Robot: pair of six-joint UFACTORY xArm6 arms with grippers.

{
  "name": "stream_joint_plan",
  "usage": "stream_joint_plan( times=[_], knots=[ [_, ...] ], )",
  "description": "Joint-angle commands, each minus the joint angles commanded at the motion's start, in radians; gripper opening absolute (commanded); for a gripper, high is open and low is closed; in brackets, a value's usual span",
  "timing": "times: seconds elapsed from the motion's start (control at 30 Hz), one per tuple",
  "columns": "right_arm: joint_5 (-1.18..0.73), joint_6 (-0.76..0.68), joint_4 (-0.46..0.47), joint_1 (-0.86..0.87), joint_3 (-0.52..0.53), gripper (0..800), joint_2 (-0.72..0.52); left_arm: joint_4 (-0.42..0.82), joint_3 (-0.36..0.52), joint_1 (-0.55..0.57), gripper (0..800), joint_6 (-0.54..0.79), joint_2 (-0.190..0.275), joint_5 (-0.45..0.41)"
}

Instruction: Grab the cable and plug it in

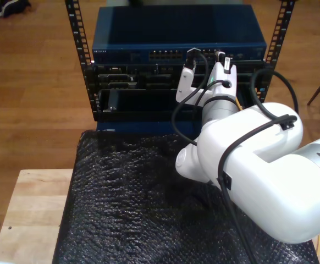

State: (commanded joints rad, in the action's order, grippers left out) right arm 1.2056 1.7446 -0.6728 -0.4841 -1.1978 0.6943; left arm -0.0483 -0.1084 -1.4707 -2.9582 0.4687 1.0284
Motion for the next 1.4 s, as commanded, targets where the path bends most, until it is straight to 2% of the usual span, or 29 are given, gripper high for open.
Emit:
stream_joint_plan(
  times=[0.9, 1.1, 1.4],
  knots=[
    [-0.012, 0.005, 0.012, 0.002, 0.002, 0, 0.006, 0.0, 0.0, 0.0, 800, 0.0, 0.0, 0.0],
    [-0.003, 0.071, 0.008, 0.002, 0.002, 0, 0.006, 0.0, 0.0, 0.0, 800, 0.0, 0.0, 0.0],
    [0.02, 0.075, 0.008, 0.003, 0.005, 0, 0.005, 0.0, 0.0, 0.0, 800, 0.0, 0.0, 0.0]
  ],
)
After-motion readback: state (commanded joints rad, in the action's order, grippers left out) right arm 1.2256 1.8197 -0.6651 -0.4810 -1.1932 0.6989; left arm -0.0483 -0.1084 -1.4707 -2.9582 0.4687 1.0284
